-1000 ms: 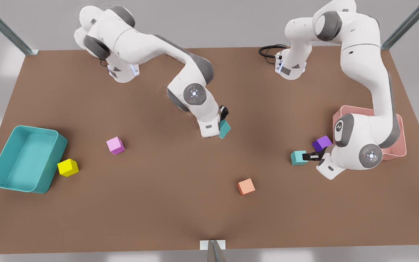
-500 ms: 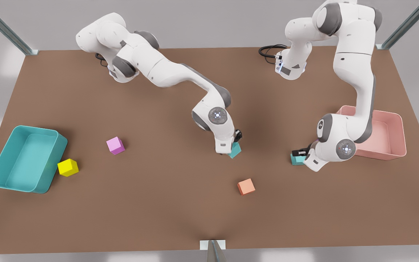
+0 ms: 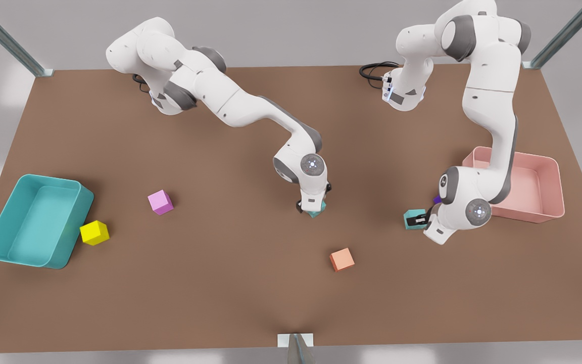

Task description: Stack the two blue cubes on top of each other

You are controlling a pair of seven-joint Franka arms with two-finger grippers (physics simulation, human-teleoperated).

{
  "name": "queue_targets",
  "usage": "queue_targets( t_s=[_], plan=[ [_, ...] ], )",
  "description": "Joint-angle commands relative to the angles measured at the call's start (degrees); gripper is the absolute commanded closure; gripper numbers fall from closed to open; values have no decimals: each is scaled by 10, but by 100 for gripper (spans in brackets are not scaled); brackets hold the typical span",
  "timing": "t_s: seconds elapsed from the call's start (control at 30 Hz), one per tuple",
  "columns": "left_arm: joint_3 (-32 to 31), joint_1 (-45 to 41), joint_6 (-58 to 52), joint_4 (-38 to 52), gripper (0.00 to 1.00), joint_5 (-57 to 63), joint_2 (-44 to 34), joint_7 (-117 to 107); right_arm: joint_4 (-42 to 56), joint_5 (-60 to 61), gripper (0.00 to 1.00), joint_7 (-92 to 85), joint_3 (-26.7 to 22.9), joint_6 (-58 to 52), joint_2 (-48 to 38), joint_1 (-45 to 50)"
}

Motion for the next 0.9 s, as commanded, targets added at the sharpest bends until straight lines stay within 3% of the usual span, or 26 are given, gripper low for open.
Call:
queue_targets(
  t_s=[0.0, 0.13, 0.2, 0.23, 0.27, 0.3, 0.33, 0.4, 0.43, 0.6, 0.63, 0.73, 0.8, 0.83, 0.87],
  plan=[
    [-1, 0, 11, -2, 0, 1, 2, -15, -4, 5, 0, 48, 6, -11, -42, -2],
    [0, 0, 19, -2, 0, 1, 11, -15, -10, 22, 0, -96, 15, -378, -275, -30],
    [0, 1, 44, -21, 0, 1, 14, -15, -10, 50, 0, -131, 5, -525, -392, -59],
    [0, 1, 47, -22, 0, 1, 17, -15, -10, 46, 0, -123, -25, -616, -475, -88],
    [0, 1, 48, -23, 0, 1, 22, -15, -16, 45, 0, -121, -45, -684, -564, -167],
    [0, 1, 48, -22, 0, 1, 27, -15, -54, 45, 0, -122, -45, -703, -589, -301],
    [0, 1, 55, -23, 0, 0, 31, -15, -120, 42, 0, -123, -45, -678, -590, -417],
    [0, 2, 56, -21, 0, 1, 37, -15, -490, 17, 0, -127, -45, -286, -642, -487],
    [0, 2, 56, -20, 0, 1, 39, -15, -563, 16, 0, -131, -45, -158, -622, -520],
    [0, 2, 66, -19, 3, 1, 49, -15, -547, 20, 0, -124, -28, -196, -645, -519],
    [0, 3, 68, -19, 6, 1, 51, -15, -529, 24, 0, -122, -22, -228, -647, -519],
    [0, 4, 68, -17, 28, 1, 51, -15, -528, 20, 0, -57, 31, -207, -629, -517],
    [1, 3, 60, -14, 28, 1, 46, -15, -513, 22, 0, -63, 38, -226, -628, -516],
    [1, 2, 49, -9, 28, 1, 41, -24, -502, 24, 0, -54, -32, -234, -617, -423],
    [0, -8, 3, 20, 28, 2, 39, -40, -417, 25, 0, -51, -62, -222, -516, -395]
  ],
)
